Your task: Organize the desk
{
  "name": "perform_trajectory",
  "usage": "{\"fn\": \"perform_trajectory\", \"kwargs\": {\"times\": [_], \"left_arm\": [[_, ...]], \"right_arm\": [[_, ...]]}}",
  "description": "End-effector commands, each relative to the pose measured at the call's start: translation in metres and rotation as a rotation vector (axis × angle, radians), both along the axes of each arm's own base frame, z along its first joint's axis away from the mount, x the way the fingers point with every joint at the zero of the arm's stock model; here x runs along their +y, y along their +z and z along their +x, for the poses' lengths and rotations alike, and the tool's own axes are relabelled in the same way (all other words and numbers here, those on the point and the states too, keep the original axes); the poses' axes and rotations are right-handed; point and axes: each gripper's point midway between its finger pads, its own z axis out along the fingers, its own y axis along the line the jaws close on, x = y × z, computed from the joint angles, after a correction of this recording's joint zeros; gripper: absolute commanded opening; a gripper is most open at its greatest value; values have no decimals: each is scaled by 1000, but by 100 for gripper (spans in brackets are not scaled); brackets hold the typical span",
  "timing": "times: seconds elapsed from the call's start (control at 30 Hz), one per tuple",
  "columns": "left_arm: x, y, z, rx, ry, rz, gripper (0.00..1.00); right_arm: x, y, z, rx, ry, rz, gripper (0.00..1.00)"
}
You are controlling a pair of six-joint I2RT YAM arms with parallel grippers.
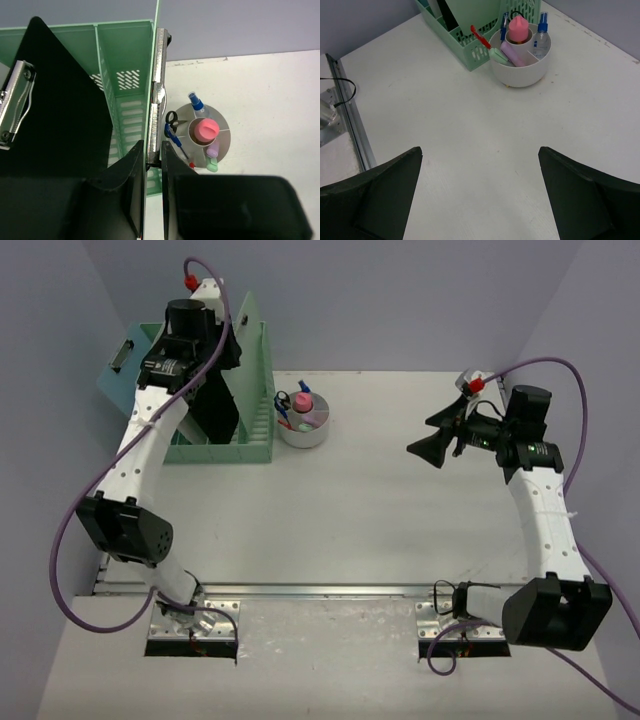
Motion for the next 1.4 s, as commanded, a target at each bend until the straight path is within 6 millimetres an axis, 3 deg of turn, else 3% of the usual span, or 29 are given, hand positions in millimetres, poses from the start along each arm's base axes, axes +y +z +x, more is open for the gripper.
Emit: {"fn": "perform_trajectory", "kwargs": {"times": [0.0, 0.2, 0.57, 0.63, 0.67, 0.73, 0.77, 0.87, 0.9, 0.97, 1.0, 1.03, 1.17, 1.23, 1.37], "left_arm": [[1, 25, 12, -85, -4, -111, 0], [3, 16, 20, -55, -3, -133, 0], [16, -34, 31, 87, 8, -232, 0], [17, -40, 32, 106, 9, -246, 14], [18, -42, 33, 110, 10, -247, 29], [21, -37, 32, 99, 12, -248, 48], [21, -32, 31, 91, 12, -243, 63], [29, -13, 30, 71, 22, -222, 78], [31, 15, 29, 13, 21, -211, 80], [40, 38, 25, -38, 42, -151, 85], [44, 67, 21, -106, 51, -129, 86], [49, 81, 16, -141, 63, -102, 88], [81, 149, -20, -329, 163, 84, 97], [85, 140, -30, -318, 160, 132, 100], [80, 114, -72, -277, 113, 161, 100]], "right_arm": [[0, 3, 2, -20, 16, 0, 99], [0, 0, 4, -8, 18, 6, 99], [0, -3, 6, 15, 21, 7, 99], [1, -3, 5, 24, 25, 13, 99], [2, -2, 5, 28, 27, 15, 99], [1, -1, 5, 30, 24, 15, 99], [1, 0, 4, 28, 24, 14, 99], [2, 6, 2, 17, 28, 12, 99], [2, 8, 1, 10, 28, 12, 99], [2, 12, 1, 5, 19, 15, 99], [2, 15, 0, -1, 16, 16, 99], [1, 18, 1, -8, 7, 16, 99], [-5, 21, 11, 34, -82, 38, 99], [-12, 19, 20, 39, -155, 27, 99], [-27, 6, 34, 129, -307, 39, 99]]}}
